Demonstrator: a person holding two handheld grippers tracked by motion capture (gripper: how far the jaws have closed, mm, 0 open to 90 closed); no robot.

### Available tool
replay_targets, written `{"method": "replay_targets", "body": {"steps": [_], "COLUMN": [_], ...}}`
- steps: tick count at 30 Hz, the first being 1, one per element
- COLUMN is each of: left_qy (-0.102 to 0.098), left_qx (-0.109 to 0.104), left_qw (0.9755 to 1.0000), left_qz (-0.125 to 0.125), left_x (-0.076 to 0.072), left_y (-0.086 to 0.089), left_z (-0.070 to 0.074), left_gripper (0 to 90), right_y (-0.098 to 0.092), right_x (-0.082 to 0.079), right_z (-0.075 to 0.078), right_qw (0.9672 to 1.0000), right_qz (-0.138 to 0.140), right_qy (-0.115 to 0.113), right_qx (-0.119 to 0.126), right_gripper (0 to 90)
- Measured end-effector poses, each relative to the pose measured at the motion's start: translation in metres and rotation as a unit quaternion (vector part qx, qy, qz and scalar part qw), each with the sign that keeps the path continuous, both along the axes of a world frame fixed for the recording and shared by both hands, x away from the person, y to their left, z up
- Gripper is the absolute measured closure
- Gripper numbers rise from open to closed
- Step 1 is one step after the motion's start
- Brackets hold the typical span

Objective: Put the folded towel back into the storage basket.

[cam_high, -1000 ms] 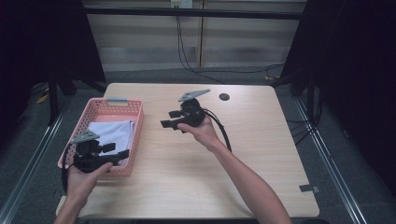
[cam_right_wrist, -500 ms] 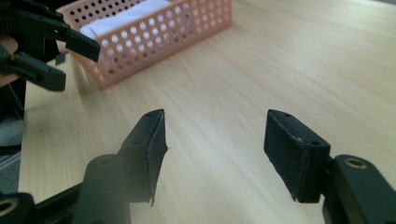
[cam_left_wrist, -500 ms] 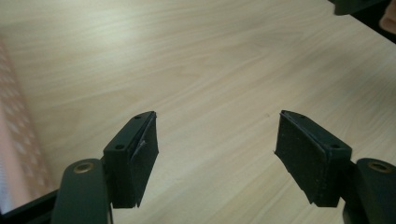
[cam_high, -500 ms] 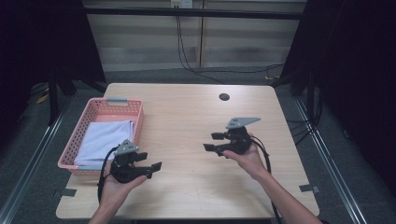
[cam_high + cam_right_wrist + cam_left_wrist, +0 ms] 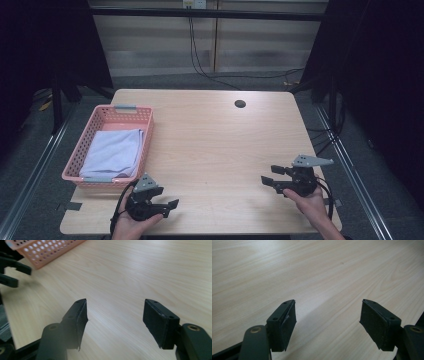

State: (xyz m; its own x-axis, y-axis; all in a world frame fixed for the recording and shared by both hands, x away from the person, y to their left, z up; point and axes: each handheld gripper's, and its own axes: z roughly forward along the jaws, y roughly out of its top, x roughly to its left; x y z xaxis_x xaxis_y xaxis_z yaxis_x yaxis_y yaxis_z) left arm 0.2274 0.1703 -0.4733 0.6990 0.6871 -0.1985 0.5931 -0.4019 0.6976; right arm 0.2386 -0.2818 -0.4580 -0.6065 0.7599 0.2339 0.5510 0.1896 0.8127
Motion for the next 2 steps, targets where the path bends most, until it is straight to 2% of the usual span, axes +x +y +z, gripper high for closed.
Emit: {"method": "replay_targets", "body": {"steps": [1, 2], "left_qy": [0.000, -0.002], "left_qx": [0.000, 0.003], "left_qw": [1.0000, 1.0000], "left_qz": [0.000, -0.006], "left_x": [0.0000, 0.0014], "left_y": [0.0000, -0.0024], "left_z": [0.0000, -0.0002], "left_gripper": [28.7, 28.7], "right_y": [0.0000, -0.0045], "right_x": [0.0000, 0.0007], "right_z": [0.0000, -0.0026], "right_qw": [1.0000, 0.9999], "right_qz": [0.000, -0.005], "right_qy": [0.000, 0.002], "right_qx": [0.000, -0.010], "right_gripper": [35.5, 32.9]}}
